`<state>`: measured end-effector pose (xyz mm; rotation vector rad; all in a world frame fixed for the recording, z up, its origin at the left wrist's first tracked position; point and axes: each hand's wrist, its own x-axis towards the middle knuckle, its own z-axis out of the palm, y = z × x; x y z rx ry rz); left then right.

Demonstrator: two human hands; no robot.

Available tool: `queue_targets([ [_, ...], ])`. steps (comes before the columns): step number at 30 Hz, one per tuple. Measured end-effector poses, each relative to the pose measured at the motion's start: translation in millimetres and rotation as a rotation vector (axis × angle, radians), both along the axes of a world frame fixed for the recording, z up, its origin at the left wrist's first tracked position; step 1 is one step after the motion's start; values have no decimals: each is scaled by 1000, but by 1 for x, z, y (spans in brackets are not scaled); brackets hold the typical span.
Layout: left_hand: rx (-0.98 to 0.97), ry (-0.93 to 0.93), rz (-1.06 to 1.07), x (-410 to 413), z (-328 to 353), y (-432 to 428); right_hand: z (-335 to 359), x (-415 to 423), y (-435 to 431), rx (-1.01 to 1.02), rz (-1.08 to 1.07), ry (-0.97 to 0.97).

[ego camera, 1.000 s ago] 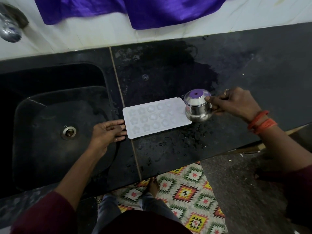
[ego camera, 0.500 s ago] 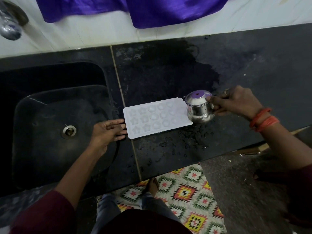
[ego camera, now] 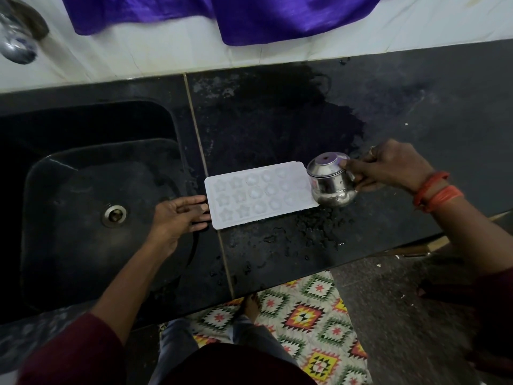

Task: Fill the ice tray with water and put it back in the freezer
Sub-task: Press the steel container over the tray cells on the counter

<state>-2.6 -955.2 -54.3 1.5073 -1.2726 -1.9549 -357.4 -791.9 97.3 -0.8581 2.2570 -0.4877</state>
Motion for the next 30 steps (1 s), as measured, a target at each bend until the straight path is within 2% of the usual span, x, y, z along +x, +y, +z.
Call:
queue_targets([
  [30, 3, -4, -2, -3, 3, -3, -10, -18, -13, 68, 39, -40],
])
